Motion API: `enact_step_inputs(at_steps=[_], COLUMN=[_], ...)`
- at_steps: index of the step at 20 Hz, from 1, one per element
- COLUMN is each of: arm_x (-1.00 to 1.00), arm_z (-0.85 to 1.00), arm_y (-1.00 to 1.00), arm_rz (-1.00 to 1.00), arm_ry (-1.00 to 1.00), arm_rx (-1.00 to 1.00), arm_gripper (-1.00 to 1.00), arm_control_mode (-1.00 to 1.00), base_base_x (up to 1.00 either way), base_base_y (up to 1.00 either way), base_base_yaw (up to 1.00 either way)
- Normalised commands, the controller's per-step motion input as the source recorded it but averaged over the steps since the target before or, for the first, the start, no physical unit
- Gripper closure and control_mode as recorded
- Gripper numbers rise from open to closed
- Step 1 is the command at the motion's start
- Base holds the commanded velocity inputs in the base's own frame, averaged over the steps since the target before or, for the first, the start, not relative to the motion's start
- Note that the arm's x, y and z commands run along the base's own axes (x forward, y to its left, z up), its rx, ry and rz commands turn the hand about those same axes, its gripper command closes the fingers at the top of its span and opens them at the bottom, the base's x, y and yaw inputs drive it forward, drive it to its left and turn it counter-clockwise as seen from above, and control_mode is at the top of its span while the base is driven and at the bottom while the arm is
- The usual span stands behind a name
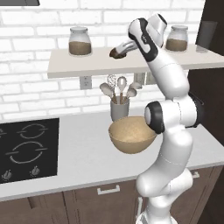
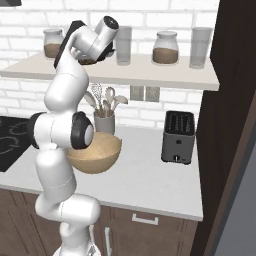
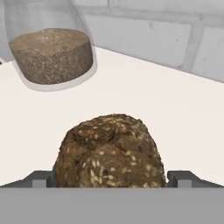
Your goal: Open the cabinet, pick up the bread from the cabinet and place it in the basket. Then move the basket to the dining counter.
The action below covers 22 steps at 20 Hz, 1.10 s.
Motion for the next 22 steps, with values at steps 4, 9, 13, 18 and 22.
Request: enact_step_inputs(at_steps=[4, 9, 13, 18, 22], arm_x=[0.39, 0.48, 0.38, -0.02, -0.63], arm_z=[0.00, -0.08, -0.20, 0.00, 0.00], arm_y=[0.03, 0.09, 0.31, 0.01, -0.14], arm_rz=[0.01, 0.02, 0.05, 0.00, -0.05], arm_ry=[0.00, 0.00, 0.00, -0.01, -0.14], arm_rx=[0.00, 0.00, 0.00, 0.00, 0.00], arm_gripper=[-1.00, -1.00, 1.00, 1.00, 1.00], arm_control_mode=[-1.00, -1.00, -1.00, -1.00, -1.00], base_base_x=[0.00, 0.00, 0.00, 0.00, 0.00], base_base_y=[0.00, 0.00, 0.00, 0.00, 0.00], base_base_yaw=[0.00, 0.00, 0.00, 0.00, 0.00])
